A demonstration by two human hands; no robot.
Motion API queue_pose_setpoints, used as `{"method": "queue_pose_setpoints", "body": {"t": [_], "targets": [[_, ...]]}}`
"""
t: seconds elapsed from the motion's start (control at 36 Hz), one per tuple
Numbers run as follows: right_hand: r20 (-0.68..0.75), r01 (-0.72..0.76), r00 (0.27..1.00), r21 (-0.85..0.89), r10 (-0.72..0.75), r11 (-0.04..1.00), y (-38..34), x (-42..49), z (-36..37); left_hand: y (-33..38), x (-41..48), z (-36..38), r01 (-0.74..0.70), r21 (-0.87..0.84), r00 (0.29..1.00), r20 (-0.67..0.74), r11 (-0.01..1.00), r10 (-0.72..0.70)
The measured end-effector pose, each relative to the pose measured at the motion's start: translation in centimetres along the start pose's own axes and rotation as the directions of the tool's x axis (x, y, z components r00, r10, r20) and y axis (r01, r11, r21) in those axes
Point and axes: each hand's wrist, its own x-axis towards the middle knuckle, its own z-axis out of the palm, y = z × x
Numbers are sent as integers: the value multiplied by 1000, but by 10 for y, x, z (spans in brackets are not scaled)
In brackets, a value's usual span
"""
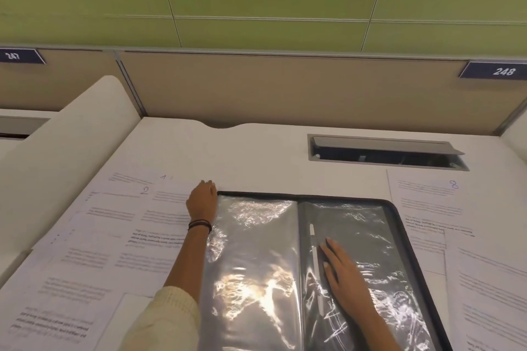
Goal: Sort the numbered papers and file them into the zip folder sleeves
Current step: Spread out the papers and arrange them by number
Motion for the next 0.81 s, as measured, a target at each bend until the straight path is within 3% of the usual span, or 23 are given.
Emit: {"method": "queue_pose_setpoints", "body": {"t": [0.11,0.25,0.39,0.53,0.81], "targets": [[8,5,1000,-8,-5,1000,9,1,-4,-15,-10,1,-43,193,975,221,980,0],[29,-7,1000,10,7,1000,21,2,-8,-39,-34,-5,27,423,852,464,906,-242],[34,3,999,7,-4,1000,26,2,-10,-58,-53,-5,84,414,814,496,907,-302],[30,6,1000,0,-6,1000,31,2,-10,-57,-54,4,53,390,854,460,919,-244],[24,-10,1000,7,9,1000,40,-3,-13,-23,-36,24,144,384,854,417,912,-310]]}}
